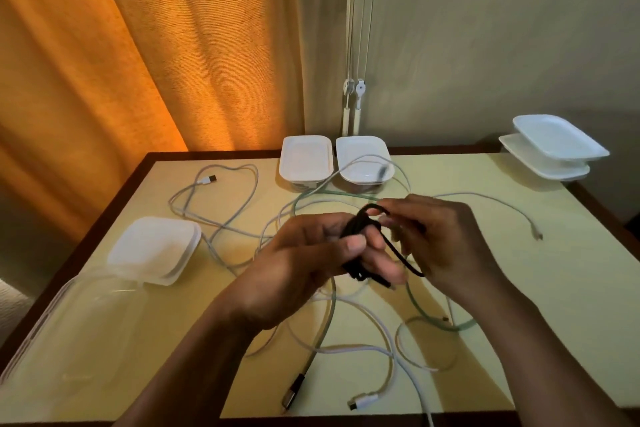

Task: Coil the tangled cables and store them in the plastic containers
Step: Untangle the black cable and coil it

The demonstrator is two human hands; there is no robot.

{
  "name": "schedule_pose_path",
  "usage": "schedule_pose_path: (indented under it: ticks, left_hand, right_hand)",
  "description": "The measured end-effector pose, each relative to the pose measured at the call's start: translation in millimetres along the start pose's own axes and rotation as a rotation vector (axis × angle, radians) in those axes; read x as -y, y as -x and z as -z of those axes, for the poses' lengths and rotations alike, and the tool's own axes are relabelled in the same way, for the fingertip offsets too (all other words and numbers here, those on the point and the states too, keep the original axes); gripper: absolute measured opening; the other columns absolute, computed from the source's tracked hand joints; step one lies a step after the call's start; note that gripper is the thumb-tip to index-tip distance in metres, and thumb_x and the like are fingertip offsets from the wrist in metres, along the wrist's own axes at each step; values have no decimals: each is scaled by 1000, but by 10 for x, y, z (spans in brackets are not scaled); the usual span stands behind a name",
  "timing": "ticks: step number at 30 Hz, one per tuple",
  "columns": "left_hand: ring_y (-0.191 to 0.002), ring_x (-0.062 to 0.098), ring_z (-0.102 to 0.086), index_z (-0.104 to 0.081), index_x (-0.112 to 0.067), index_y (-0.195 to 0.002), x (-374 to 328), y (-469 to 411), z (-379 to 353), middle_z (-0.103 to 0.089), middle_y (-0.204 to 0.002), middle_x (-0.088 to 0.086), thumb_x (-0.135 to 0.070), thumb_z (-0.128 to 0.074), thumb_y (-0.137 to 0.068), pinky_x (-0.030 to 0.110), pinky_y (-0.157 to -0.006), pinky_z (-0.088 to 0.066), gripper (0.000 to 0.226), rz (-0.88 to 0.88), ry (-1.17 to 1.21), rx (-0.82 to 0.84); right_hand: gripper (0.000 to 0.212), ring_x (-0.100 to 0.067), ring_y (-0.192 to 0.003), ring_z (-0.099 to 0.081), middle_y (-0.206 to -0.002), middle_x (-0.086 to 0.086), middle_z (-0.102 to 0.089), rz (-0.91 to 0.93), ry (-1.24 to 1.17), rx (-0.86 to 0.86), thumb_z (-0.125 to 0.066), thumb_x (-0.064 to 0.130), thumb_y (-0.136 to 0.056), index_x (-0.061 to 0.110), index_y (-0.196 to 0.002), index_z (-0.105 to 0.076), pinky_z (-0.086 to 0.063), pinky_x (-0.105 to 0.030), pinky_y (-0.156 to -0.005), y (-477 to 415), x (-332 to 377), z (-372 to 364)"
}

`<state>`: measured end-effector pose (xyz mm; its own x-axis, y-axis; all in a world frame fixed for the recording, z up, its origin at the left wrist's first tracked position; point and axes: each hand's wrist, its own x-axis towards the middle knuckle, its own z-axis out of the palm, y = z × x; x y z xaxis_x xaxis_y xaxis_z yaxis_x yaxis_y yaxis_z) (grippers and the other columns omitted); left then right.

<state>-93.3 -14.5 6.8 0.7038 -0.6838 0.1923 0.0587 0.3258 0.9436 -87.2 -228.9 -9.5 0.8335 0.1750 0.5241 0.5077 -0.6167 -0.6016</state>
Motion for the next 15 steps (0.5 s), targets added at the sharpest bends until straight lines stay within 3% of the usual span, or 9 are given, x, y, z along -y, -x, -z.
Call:
schedule_pose_path:
  ticks: [3, 5, 9, 12, 14, 15]
  left_hand:
    - [-112, 36, -70, -67, 0, -116, 18, -37, -55, -74, -114, 22, -15, -60, -98, 42, -99, -54, 25, -172, 314, -117]
    - [-121, 33, -67, -69, -2, -119, 1, -71, -71, -71, -124, 21, -15, -53, -98, 36, -100, -54, 30, -253, 419, -239]
    - [-130, 30, -62, -54, 1, -135, -16, -142, -117, -66, -134, 19, -13, -44, -102, 33, -106, -50, 38, -329, 305, -438]
    - [-129, 26, -63, -52, 1, -137, -26, -177, -163, -68, -133, 15, -12, -42, -102, 30, -107, -49, 39, -353, 181, -527]
    - [-129, 24, -62, -55, -3, -134, -31, -201, -190, -69, -132, 12, -13, -42, -103, 30, -109, -48, 35, -364, 83, -544]
    - [-130, 23, -62, -55, -4, -134, -26, -216, -190, -69, -133, 11, -11, -41, -105, 30, -109, -48, 34, -358, 61, -547]
  right_hand:
    - [17, -9, -68, -67, -73, 8, -72, -162, -38, 130, -62, 36, -93, 29, -100, -77, -51, -25, -62, 40, 79, -44]
    - [7, -9, -63, -63, -63, 10, -65, -191, 8, 182, -68, 28, -95, 34, -95, -72, -50, -26, -61, 51, 128, -66]
    - [9, -1, -66, -60, -64, 17, -58, -194, 141, 185, -67, 25, -97, 34, -95, -68, -47, -18, -62, 63, 268, -116]
    - [8, -2, -73, -64, -71, 16, -66, -217, 126, 90, -69, 23, -96, 31, -96, -71, -49, -18, -71, 95, 360, -140]
    - [8, -3, -80, -70, -75, 11, -74, -354, -107, 19, -70, 17, -95, 24, -95, -74, -51, -19, -81, 114, 431, -146]
    - [8, -8, -84, -73, -78, 5, -76, -455, -345, -13, -70, 12, -95, 18, -95, -75, -53, -24, -88, 113, 477, -150]
